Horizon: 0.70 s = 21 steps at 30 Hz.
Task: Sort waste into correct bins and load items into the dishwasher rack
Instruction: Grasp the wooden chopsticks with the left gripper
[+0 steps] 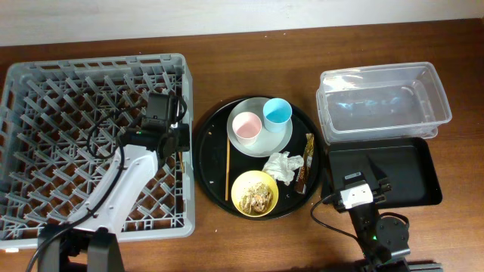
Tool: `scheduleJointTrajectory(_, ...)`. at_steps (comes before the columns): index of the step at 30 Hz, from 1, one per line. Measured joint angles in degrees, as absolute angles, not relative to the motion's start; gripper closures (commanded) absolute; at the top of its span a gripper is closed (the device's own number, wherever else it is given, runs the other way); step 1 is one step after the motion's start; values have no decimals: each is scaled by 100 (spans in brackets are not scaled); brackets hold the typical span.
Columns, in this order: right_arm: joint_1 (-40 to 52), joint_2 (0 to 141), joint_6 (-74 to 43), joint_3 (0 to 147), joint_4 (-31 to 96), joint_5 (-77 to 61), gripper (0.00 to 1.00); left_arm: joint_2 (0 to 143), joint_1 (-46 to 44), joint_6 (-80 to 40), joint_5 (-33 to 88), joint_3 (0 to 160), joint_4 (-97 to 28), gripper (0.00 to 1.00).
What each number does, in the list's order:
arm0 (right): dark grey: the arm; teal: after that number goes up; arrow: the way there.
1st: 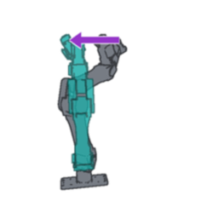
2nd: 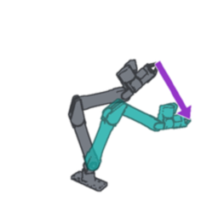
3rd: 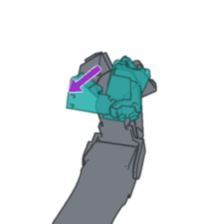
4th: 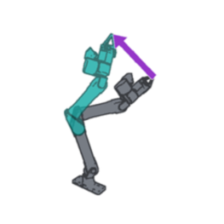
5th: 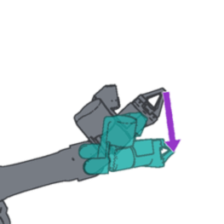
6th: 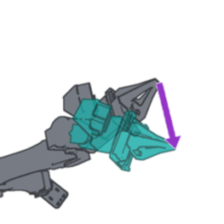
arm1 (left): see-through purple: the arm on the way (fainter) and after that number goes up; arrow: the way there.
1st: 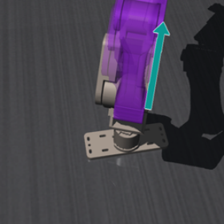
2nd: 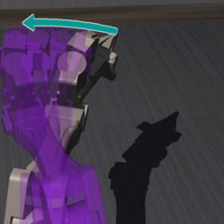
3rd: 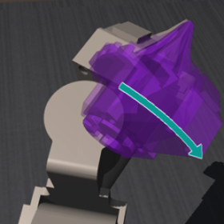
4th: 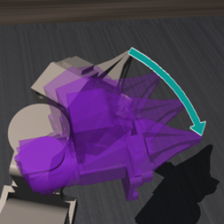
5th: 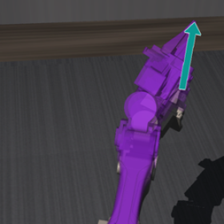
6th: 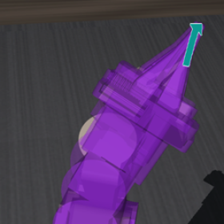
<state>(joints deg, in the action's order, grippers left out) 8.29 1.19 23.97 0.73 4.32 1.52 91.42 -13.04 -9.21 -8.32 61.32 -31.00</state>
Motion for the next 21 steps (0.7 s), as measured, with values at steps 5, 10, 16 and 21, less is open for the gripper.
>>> scheduleJointTrajectory(5,829,119,2399,73,432,152,1,8274,-1529,-1284,-106,6556,-3918,78)
scheduleJointTrajectory(10,829,117,2397,73,432,152,1,8591,-2818,-1859,198,6624,-3913,77)
scheduleJointTrajectory(16,829,119,2399,73,432,150,1,9981,-3251,-2084,58,6624,-3422,73)
scheduleJointTrajectory(21,829,119,2397,73,432,150,1,10455,-3251,-2084,-244,6624,-3336,73)
